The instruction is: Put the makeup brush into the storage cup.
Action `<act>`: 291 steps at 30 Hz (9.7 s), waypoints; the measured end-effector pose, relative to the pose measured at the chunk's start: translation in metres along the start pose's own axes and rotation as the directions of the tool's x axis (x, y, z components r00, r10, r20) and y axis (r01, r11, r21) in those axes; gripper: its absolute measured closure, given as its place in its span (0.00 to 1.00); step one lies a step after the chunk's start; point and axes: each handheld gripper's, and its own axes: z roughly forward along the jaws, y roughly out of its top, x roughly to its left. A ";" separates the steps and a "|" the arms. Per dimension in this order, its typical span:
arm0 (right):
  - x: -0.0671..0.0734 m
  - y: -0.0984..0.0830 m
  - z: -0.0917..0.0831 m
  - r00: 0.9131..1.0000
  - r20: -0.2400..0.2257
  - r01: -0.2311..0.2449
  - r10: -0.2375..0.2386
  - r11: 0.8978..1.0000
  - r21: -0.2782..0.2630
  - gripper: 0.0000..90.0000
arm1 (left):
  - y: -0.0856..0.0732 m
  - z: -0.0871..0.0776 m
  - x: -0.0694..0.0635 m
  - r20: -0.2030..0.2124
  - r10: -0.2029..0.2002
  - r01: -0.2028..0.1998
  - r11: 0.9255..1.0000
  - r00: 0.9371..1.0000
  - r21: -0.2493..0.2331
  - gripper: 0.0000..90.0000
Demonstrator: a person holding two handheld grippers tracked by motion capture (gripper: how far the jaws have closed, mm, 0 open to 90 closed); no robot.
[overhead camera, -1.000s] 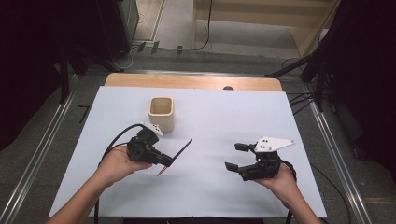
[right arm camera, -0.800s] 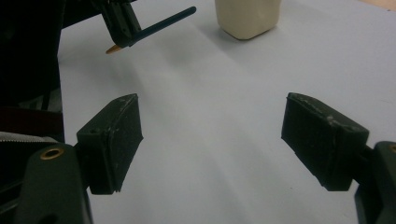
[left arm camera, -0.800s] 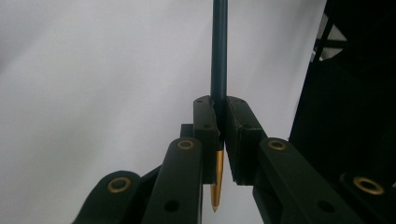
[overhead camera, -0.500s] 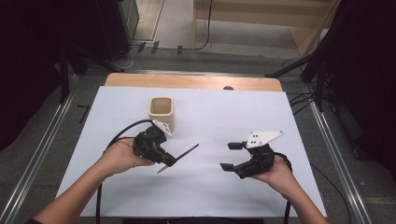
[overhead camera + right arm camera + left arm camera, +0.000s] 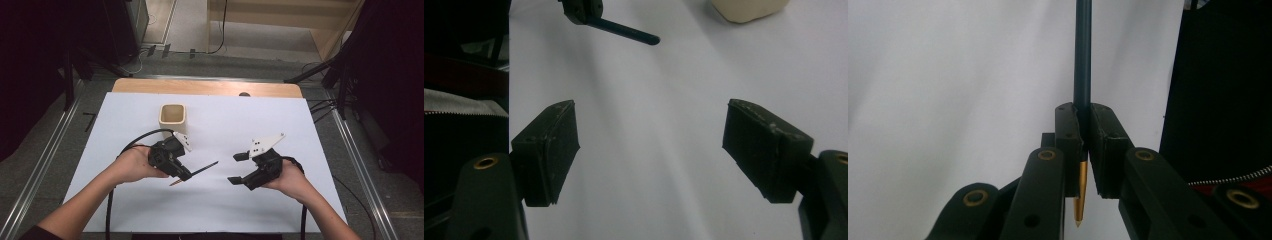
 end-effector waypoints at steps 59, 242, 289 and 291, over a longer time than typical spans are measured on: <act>0.003 0.026 0.065 0.931 -0.363 0.116 -0.030 0.969 0.218 0.93 | 0.023 0.030 -0.017 0.085 0.165 -0.178 0.969 0.983 0.174 0.93; 0.079 -0.042 0.070 0.706 -0.006 -0.578 0.709 0.571 -0.583 0.94 | -0.022 0.024 -0.005 0.117 -0.362 0.349 0.685 0.925 -0.640 0.36; 0.085 -0.036 0.079 0.729 -0.013 -0.553 0.685 0.577 -0.601 0.94 | -0.014 0.043 0.010 0.377 -0.460 0.588 0.517 0.804 -0.623 0.84; 0.085 -0.036 0.079 0.728 -0.013 -0.555 0.685 0.578 -0.598 0.94 | -0.014 0.044 0.010 0.383 -0.461 0.592 0.516 0.801 -0.618 0.85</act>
